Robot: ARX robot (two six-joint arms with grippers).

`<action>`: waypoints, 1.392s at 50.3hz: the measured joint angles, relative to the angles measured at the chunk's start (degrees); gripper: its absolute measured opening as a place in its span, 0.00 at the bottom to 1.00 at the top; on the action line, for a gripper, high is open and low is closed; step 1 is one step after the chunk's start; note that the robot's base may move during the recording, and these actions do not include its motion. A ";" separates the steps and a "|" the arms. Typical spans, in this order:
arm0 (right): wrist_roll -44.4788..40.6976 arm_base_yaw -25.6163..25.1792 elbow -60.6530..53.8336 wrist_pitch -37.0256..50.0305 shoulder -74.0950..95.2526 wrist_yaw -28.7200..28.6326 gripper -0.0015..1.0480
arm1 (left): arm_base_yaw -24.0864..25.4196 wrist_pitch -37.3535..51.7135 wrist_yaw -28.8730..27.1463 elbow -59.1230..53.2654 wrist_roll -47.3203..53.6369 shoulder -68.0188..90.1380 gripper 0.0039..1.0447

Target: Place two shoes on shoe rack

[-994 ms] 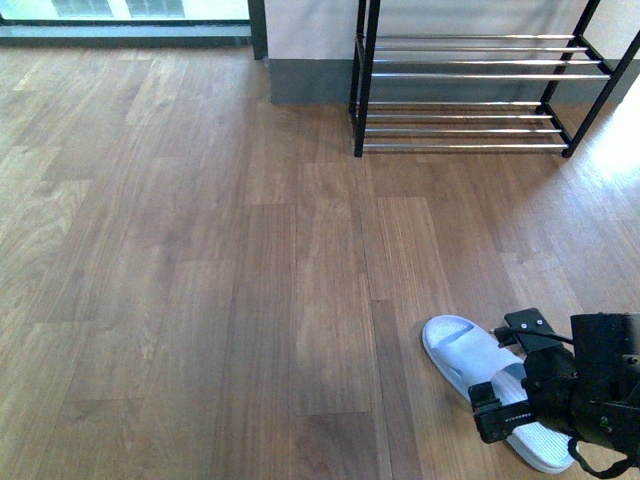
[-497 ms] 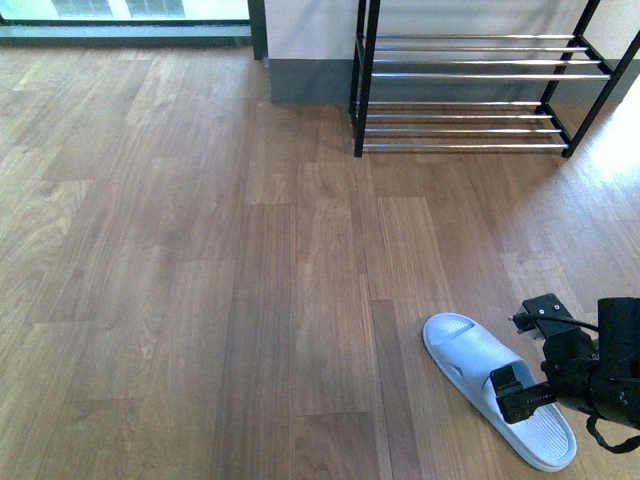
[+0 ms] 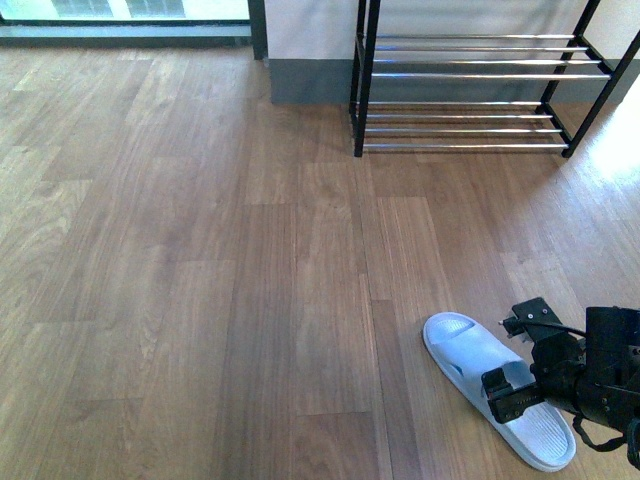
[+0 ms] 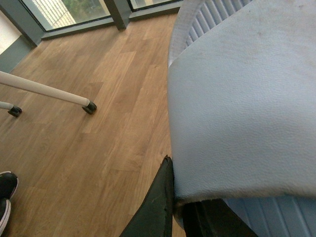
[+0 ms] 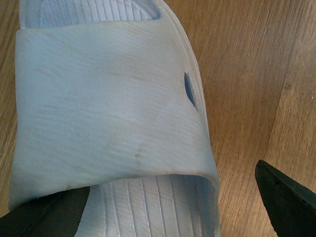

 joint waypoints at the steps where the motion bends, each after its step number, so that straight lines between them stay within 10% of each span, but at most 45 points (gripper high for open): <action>1: 0.04 0.04 0.09 0.28 0.13 -0.02 0.91 | 0.00 0.00 0.00 0.00 0.00 0.00 0.02; 38: 5.42 1.46 1.75 10.64 3.78 1.51 0.01 | 0.00 0.00 0.00 0.00 0.00 0.00 0.02; 70: -12.94 3.48 -32.41 4.94 -54.97 -4.37 0.02 | 0.00 0.00 0.00 0.00 0.00 0.00 0.02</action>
